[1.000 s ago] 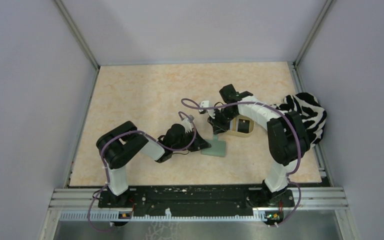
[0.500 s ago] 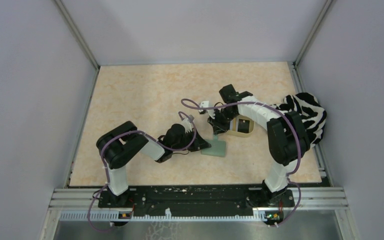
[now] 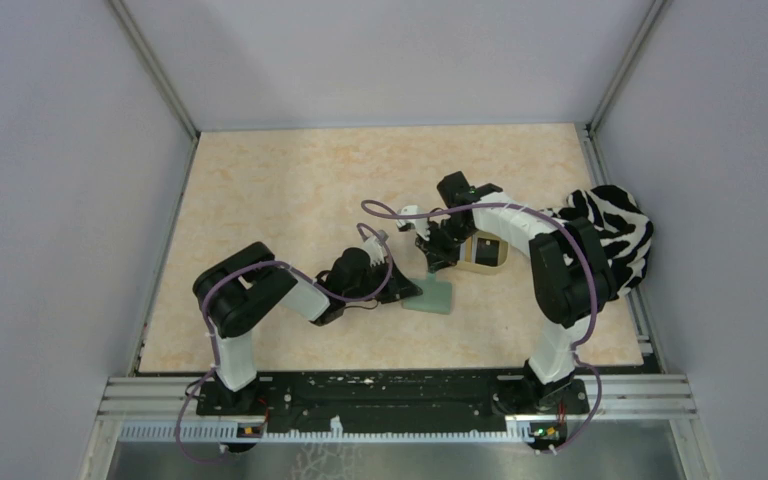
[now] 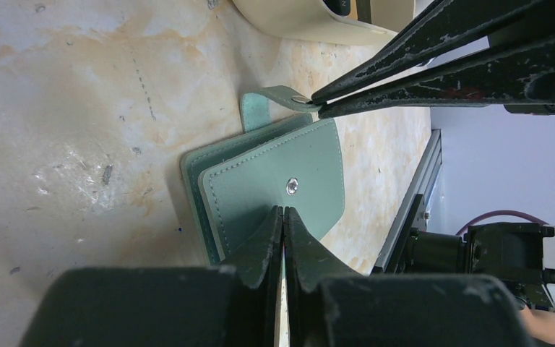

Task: Put the credit cards into the card holder
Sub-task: Close the card holder at the center of the board.

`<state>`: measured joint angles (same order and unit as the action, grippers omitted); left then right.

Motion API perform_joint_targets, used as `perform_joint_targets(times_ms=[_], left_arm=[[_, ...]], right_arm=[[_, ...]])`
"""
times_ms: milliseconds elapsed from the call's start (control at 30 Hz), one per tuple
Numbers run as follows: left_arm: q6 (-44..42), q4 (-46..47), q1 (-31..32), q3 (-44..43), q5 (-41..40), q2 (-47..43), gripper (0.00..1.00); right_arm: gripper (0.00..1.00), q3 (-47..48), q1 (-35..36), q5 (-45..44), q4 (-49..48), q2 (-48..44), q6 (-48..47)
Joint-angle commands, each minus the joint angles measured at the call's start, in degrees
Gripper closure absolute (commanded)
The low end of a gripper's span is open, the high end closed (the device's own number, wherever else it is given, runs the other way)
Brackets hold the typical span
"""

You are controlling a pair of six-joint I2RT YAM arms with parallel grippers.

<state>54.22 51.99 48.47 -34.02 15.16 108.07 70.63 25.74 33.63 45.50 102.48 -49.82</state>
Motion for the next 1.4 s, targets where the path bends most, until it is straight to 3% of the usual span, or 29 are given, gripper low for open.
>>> perform_joint_targets(times_ms=[0, 933, 1367], left_arm=[[-0.3, -0.7, 0.0, 0.1, 1.6, 1.5, 0.92], [1.0, -4.8, 0.0, -0.7, -0.7, 2.0, 1.0], [1.2, -3.8, 0.1, -0.5, 0.1, 2.4, 1.0]], right_arm=[[1.0, 2.0, 0.5, 0.5, 0.5, 0.2, 0.2], [1.0, -8.3, 0.6, 3.3, -3.1, -8.7, 3.3], [1.0, -9.1, 3.0, 2.9, -5.3, -7.9, 5.8]])
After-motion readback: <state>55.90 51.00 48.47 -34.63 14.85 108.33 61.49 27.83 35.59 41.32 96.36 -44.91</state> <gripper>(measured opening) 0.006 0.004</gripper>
